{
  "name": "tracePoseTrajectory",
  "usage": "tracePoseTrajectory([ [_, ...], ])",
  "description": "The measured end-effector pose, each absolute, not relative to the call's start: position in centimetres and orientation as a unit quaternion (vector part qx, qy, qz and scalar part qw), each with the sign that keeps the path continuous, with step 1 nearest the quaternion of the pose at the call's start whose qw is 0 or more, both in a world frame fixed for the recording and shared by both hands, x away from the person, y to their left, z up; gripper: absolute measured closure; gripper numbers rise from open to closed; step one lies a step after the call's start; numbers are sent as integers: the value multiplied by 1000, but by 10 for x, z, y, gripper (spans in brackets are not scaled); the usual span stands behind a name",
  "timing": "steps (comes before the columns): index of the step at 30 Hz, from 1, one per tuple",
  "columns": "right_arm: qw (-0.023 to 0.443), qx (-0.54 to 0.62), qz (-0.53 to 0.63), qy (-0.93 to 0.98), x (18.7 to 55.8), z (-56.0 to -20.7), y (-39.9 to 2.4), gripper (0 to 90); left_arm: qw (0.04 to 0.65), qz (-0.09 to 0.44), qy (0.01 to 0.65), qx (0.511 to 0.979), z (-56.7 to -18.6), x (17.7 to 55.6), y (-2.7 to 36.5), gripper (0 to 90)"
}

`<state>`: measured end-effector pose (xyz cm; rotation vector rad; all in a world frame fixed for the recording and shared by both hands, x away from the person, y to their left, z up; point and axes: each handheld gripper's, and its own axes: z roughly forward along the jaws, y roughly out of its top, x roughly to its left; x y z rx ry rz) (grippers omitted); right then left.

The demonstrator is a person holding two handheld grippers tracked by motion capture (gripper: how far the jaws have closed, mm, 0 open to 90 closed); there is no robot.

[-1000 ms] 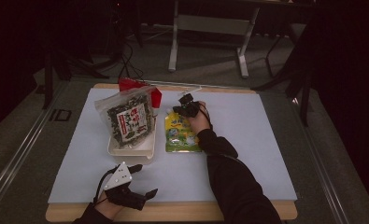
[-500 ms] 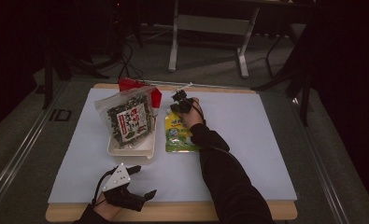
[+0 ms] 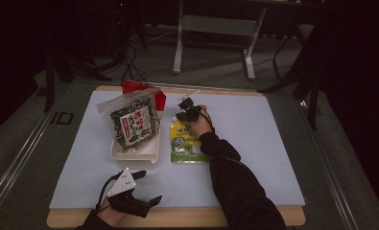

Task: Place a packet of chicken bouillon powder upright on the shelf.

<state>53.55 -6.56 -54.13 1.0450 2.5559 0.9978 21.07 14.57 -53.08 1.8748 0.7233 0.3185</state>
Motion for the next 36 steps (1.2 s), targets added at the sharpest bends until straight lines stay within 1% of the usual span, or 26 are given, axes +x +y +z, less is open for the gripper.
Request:
tracePoseTrajectory([
  [9, 88, 336, 353, 869, 496, -543, -83, 899, 523, 136, 299, 787, -530, 213, 141, 18],
  [16, 94, 329, 350, 872, 467, -543, -94, 899, 522, 137, 295, 789, -529, 216, 139, 18],
  [25, 87, 314, 357, 875, 442, -544, -104, 899, 522, 136, 294, 789, -529, 217, 137, 18],
  [26, 82, 307, 359, 878, 434, -544, -106, 899, 521, 136, 294, 790, -530, 218, 137, 18],
  [29, 76, 300, 362, 879, 425, -544, -107, 899, 520, 136, 293, 790, -530, 217, 136, 18],
  [36, 72, 293, 357, 884, 413, -543, -107, 899, 521, 136, 292, 790, -530, 218, 135, 18],
])
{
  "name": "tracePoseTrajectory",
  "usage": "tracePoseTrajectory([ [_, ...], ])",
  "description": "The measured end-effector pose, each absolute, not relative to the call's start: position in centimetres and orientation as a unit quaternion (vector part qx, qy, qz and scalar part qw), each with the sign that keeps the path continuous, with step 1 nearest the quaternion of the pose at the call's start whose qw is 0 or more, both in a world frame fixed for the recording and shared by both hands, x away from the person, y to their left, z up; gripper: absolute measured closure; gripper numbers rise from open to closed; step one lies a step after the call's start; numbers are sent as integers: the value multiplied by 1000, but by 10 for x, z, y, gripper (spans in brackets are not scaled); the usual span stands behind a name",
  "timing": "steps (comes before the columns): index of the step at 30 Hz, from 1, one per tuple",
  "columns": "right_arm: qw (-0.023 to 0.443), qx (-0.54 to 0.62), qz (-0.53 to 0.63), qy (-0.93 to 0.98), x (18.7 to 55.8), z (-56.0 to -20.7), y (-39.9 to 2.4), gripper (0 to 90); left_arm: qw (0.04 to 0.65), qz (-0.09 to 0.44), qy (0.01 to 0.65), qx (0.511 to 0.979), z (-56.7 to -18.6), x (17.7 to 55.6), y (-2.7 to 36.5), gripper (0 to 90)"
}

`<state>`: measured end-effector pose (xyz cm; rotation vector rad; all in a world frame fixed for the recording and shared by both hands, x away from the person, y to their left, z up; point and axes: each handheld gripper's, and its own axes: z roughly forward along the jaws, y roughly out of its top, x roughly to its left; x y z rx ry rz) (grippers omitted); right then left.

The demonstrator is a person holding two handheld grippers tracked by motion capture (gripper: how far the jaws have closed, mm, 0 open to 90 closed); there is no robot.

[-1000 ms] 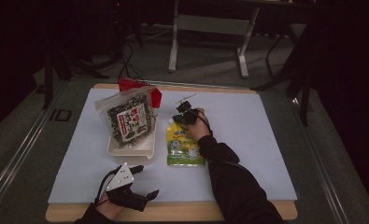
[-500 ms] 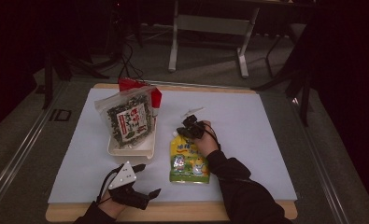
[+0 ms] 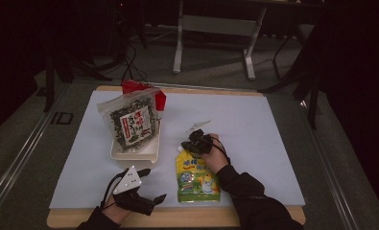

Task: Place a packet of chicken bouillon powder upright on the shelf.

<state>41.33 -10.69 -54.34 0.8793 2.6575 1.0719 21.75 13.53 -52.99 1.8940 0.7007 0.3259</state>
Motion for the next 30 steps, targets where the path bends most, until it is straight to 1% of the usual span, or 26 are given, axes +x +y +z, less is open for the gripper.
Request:
tracePoseTrajectory([
  [2, 72, 295, 358, 883, 413, -544, -107, 890, 519, 135, 293, 792, -530, 218, 136, 18],
  [4, 75, 298, 359, 881, 414, -542, -108, 855, 519, 134, 292, 792, -531, 218, 136, 18],
  [9, 87, 292, 368, 879, 411, -526, -115, 822, 519, 133, 290, 793, -532, 218, 135, 18],
  [15, 98, 285, 372, 878, 403, -501, -137, 763, 519, 132, 288, 794, -531, 219, 134, 18],
  [19, 106, 285, 369, 878, 399, -492, -154, 742, 519, 132, 288, 794, -531, 219, 134, 18],
  [23, 109, 292, 363, 878, 398, -489, -172, 704, 519, 131, 286, 795, -531, 221, 133, 18],
  [25, 108, 295, 362, 878, 398, -490, -177, 701, 519, 131, 285, 795, -531, 221, 133, 18],
  [26, 105, 298, 358, 879, 399, -491, -181, 701, 519, 131, 285, 795, -531, 221, 133, 18],
  [28, 99, 307, 352, 879, 401, -495, -192, 662, 519, 128, 284, 796, -532, 221, 132, 18],
  [30, 95, 309, 351, 879, 401, -497, -194, 656, 518, 128, 284, 796, -532, 222, 132, 18],
])
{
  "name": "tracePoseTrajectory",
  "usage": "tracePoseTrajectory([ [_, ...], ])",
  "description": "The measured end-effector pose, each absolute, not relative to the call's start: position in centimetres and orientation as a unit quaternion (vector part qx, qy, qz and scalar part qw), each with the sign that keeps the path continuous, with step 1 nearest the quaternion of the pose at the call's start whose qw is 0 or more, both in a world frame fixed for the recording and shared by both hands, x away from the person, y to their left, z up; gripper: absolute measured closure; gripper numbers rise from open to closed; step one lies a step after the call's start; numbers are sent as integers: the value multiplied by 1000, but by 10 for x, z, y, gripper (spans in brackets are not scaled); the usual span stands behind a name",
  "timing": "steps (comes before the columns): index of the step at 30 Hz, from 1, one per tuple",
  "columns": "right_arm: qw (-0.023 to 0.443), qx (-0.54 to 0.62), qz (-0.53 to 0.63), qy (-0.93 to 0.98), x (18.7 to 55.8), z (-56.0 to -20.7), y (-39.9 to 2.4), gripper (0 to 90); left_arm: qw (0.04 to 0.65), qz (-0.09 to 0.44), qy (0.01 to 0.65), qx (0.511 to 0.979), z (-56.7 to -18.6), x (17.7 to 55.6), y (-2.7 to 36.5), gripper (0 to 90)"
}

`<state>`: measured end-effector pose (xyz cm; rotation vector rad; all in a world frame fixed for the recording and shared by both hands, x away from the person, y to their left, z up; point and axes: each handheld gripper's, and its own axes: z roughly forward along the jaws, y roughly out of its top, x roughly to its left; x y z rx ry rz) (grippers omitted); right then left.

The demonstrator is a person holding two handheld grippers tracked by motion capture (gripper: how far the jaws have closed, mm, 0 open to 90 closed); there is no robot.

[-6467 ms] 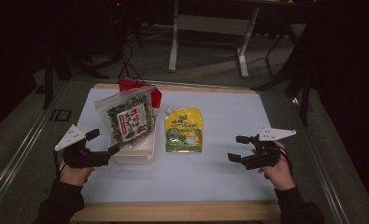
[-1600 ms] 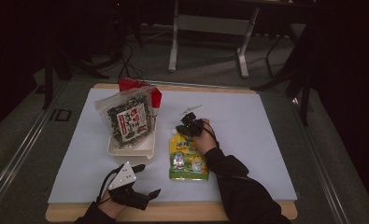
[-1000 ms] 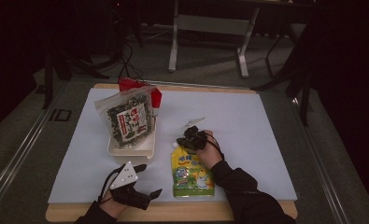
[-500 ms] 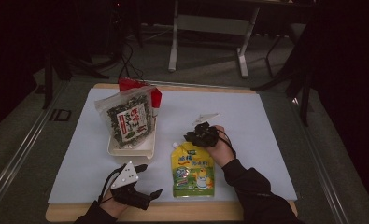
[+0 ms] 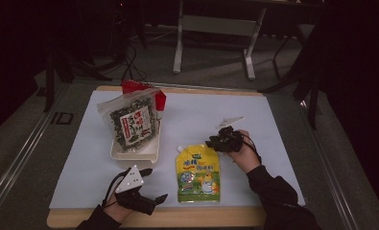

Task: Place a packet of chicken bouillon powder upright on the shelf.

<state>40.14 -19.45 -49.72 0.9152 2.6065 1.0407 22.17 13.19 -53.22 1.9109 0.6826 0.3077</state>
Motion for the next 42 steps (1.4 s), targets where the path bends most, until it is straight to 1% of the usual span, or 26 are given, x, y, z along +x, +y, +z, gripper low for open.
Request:
tracePoseTrajectory([
  [1, 95, 313, 348, 879, 402, -501, -199, 623, 518, 127, 284, 797, -532, 222, 131, 18],
  [2, 95, 313, 348, 879, 402, -501, -199, 623, 518, 127, 284, 797, -532, 222, 131, 18],
  [3, 89, 312, 345, 881, 403, -505, -200, 562, 517, 127, 284, 797, -533, 222, 131, 18],
  [4, 89, 312, 345, 881, 403, -505, -200, 562, 517, 126, 283, 798, -533, 222, 131, 18],
  [5, 87, 311, 335, 885, 403, -509, -200, 492, 517, 124, 283, 798, -533, 223, 131, 18],
  [6, 79, 311, 334, 887, 403, -512, -199, 455, 516, 123, 283, 799, -533, 223, 130, 18],
  [7, 79, 311, 334, 887, 403, -512, -199, 455, 516, 123, 283, 799, -533, 223, 130, 18],
  [8, 82, 310, 328, 889, 405, -518, -198, 406, 516, 123, 281, 800, -534, 223, 130, 18],
  [9, 72, 309, 329, 890, 405, -520, -198, 367, 516, 123, 281, 800, -534, 223, 130, 18],
  [11, 73, 308, 326, 891, 406, -525, -196, 326, 516, 122, 281, 800, -534, 222, 130, 18],
  [12, 68, 306, 324, 893, 406, -528, -195, 271, 516, 121, 281, 800, -534, 223, 130, 18],
  [13, 65, 304, 322, 894, 407, -530, -194, 233, 516, 120, 281, 800, -534, 223, 130, 18],
  [14, 67, 300, 320, 896, 407, -532, -193, 216, 515, 120, 281, 801, -534, 223, 130, 18],
  [16, 68, 292, 316, 900, 407, -536, -190, 132, 514, 119, 279, 802, -534, 223, 129, 18],
  [19, 60, 283, 311, 905, 407, -539, -189, 113, 514, 118, 278, 803, -534, 223, 129, 18],
  [20, 60, 272, 303, 911, 407, -541, -188, 94, 514, 118, 278, 803, -534, 223, 129, 18],
  [24, 64, 252, 288, 921, 406, -541, -185, 94, 513, 119, 278, 803, -535, 223, 128, 18],
  [26, 66, 255, 277, 924, 404, -540, -182, 123, 512, 119, 277, 804, -535, 223, 128, 18],
  [29, 70, 257, 271, 925, 400, -537, -180, 202, 512, 119, 276, 804, -535, 222, 128, 18],
  [30, 70, 257, 271, 925, 400, -537, -180, 202, 512, 119, 276, 805, -535, 222, 128, 18],
  [34, 75, 264, 277, 921, 396, -535, -181, 383, 512, 120, 275, 805, -535, 222, 127, 18],
  [38, 69, 258, 275, 924, 391, -531, -177, 668, 512, 119, 275, 805, -535, 222, 127, 18],
  [39, 69, 258, 275, 924, 391, -531, -177, 668, 512, 119, 275, 805, -535, 222, 127, 18],
  [40, 61, 252, 270, 927, 389, -529, -174, 818, 512, 120, 276, 805, -535, 223, 127, 18],
  [41, 56, 250, 268, 929, 387, -529, -172, 851, 512, 120, 276, 805, -535, 223, 127, 18],
  [42, 59, 247, 265, 930, 386, -529, -171, 859, 512, 119, 276, 804, -535, 223, 128, 18],
])
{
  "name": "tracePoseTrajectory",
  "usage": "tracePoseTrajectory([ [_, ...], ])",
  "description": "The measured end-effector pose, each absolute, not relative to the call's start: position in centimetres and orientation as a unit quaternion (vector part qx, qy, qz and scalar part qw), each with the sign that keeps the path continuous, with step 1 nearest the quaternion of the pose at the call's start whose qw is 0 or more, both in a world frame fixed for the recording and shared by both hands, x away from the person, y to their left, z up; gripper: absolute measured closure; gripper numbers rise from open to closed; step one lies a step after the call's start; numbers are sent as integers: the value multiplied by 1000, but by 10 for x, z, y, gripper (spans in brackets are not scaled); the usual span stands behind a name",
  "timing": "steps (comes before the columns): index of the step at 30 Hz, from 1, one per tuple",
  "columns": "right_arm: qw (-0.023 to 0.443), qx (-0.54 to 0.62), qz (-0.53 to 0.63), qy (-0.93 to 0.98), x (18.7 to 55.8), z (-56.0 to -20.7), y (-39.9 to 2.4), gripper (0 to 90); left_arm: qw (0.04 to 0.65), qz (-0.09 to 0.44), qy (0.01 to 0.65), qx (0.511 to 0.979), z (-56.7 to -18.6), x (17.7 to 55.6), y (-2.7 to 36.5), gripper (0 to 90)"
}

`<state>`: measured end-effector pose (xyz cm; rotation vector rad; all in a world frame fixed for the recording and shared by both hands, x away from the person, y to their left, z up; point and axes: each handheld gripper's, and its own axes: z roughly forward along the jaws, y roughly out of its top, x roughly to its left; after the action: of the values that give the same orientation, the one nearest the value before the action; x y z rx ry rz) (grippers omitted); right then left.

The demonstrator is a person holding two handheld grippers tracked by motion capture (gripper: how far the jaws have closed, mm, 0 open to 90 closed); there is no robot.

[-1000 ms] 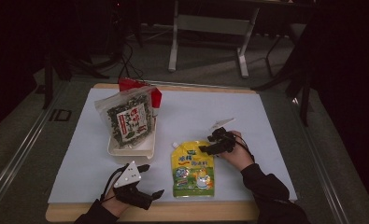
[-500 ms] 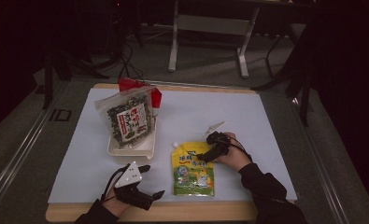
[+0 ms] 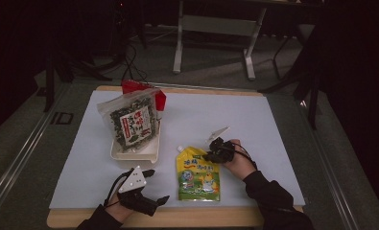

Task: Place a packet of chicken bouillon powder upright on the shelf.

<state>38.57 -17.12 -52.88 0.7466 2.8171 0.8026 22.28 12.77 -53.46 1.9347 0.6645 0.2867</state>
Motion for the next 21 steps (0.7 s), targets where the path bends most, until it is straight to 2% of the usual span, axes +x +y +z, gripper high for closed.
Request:
tracePoseTrajectory([
  [21, 91, 228, 303, 921, 370, -492, -181, 878, 537, 121, 262, 793, -530, 225, 129, 36],
])
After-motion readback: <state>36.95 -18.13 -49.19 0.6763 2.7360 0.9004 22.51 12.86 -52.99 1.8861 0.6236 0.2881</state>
